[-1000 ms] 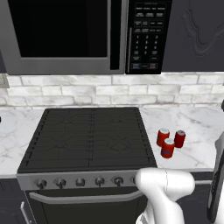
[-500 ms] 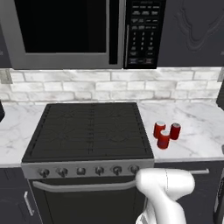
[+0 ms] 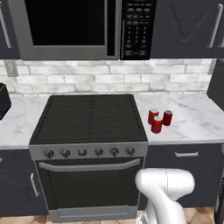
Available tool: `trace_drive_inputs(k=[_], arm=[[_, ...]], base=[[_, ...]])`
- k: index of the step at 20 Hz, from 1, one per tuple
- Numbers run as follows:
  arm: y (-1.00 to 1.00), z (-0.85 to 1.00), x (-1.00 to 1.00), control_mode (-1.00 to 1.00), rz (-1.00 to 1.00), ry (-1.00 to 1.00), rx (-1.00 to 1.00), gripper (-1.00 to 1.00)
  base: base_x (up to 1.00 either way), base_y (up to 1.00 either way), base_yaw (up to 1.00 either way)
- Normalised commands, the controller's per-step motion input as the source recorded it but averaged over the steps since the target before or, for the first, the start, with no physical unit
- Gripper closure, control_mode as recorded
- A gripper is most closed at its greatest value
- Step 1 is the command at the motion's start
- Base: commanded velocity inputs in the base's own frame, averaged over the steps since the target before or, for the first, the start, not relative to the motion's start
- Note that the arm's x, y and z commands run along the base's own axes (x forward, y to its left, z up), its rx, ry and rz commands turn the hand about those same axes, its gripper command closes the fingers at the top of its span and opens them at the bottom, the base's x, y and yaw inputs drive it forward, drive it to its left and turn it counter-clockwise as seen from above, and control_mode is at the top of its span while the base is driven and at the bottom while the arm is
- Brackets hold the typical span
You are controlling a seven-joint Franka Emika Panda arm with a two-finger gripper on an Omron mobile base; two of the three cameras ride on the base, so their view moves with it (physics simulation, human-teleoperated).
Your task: Four empty soda cans are scattered around the kitchen. Gather all the cans and cluster them next to the stove for recycling.
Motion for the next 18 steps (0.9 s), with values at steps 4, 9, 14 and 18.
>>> trace_drive_inputs(k=[4,9,14,18], arm=[[0.00,0.00,0.00,1.00,0.00,0.00,0.00,-1.00],[0.00,0.00,0.00,1.00,0.00,0.00,0.00,-1.00],[0.00,0.00,0.00,1.00,0.00,0.00,0.00,-1.00],[0.00,0.00,0.00,1.00,0.00,0.00,0.00,-1.00]], base=[[-0.64,0.00,-0.01],[-0.49,-0.05,-0.04],[-0.12,-0.18,-0.28],[0.00,-0.13,-0.41]])
